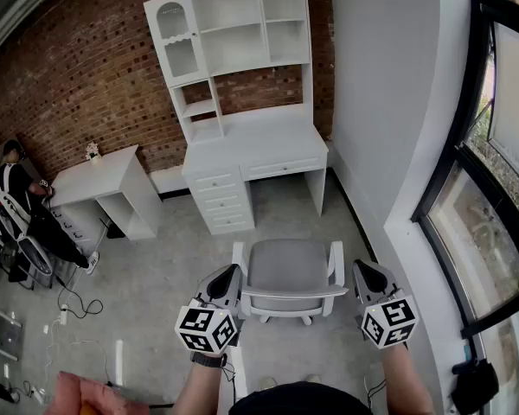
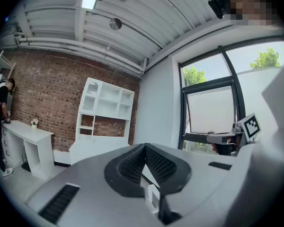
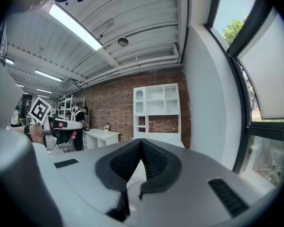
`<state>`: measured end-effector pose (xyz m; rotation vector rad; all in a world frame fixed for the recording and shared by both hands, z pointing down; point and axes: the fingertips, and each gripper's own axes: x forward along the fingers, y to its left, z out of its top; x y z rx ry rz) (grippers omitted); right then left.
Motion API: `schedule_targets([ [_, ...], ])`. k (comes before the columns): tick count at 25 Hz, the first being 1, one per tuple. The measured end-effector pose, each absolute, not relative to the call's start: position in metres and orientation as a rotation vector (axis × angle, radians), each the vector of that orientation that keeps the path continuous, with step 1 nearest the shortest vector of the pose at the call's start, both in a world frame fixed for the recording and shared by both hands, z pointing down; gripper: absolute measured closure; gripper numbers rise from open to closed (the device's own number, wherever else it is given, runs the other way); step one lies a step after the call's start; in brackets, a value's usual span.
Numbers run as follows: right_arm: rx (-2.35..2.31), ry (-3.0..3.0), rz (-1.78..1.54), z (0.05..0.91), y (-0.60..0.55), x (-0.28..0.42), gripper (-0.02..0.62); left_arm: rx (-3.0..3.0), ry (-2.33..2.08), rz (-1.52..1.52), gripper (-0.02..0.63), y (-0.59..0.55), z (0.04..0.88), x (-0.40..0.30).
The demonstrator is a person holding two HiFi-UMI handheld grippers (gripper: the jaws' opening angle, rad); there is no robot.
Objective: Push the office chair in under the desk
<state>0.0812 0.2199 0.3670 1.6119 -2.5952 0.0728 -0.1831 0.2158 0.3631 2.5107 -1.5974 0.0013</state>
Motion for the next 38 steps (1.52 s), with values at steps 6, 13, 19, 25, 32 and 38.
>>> schedule_targets([
  [6,1.593,-2.603,0.070,0.365,0.224,0.079,0.591,2.512,-1.591,-0.003,0.600,0.220,0.360,-0.177],
  [13,1.576,-2.611,0.073,0.367,0.224,0.080,0.591,2.501,-1.600,0.013,0.600,0.221,0.362,-0.174],
  [19,1.555,-2.626,0.119,0.380,0.223,0.083,0.591,2.452,-1.615,0.034,0.600,0.216,0.382,-0.171],
  [25,1.514,-2.658,0.253,0.411,0.222,0.092,0.591,2.376,-1.628,-0.006,0.600,0.214,0.409,-0.167],
  [32,1.526,-2.638,0.396,0.461,0.220,0.111,0.591,2.141,-1.663,-0.195,0.598,0.215,0.449,-0.181],
  [38,1.635,-2.583,0.688,0.516,0.214,0.132,0.589,1.827,-1.762,-0.243,0.597,0.221,0.510,-0.208],
])
